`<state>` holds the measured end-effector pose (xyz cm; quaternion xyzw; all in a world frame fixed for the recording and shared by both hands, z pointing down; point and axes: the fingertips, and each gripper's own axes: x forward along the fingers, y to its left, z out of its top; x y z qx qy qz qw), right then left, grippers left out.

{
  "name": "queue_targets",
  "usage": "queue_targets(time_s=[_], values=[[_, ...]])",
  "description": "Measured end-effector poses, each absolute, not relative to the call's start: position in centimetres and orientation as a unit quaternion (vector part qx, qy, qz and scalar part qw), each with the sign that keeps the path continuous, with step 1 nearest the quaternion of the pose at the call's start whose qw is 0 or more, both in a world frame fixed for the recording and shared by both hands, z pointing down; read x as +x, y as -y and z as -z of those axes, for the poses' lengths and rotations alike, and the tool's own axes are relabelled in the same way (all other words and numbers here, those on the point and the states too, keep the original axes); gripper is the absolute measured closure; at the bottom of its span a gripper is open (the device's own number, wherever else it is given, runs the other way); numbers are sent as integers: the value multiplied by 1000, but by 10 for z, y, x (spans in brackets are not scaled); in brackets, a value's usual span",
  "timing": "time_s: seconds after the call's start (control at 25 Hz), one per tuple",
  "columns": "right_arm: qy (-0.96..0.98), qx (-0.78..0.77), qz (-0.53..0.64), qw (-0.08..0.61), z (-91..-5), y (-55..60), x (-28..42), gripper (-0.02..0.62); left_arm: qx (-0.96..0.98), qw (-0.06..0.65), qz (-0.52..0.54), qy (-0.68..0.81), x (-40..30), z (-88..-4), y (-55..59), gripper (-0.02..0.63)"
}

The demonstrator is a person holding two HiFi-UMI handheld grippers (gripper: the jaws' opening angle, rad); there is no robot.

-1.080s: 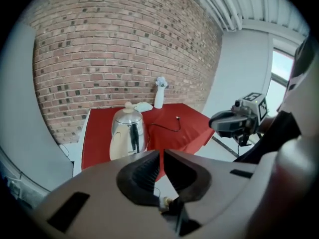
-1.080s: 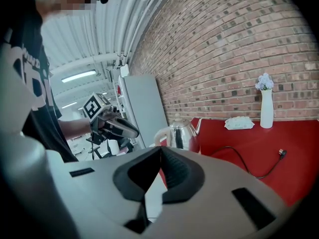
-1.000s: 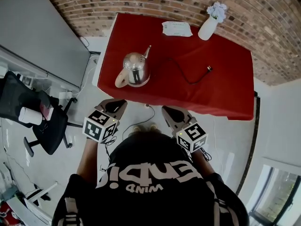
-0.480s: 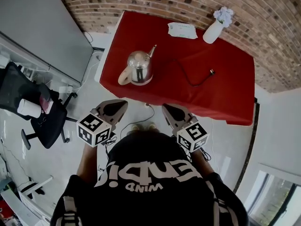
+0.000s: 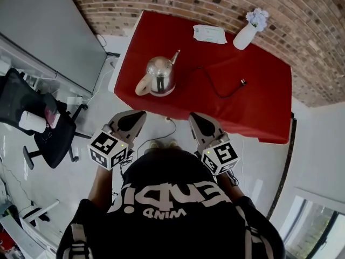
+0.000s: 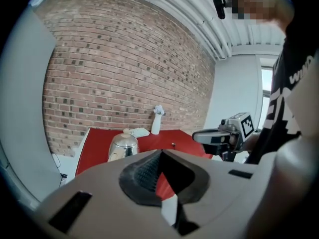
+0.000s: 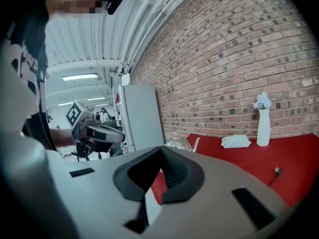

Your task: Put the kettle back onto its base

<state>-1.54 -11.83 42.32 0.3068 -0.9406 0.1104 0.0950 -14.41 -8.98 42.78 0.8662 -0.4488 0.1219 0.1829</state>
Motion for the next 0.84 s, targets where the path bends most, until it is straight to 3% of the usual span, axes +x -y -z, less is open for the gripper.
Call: queue_targets(time_s=[0.84], values=[[941,305,-113,88,-421,113,-13,572,864,185,-144,446,-139,-437,84,598]])
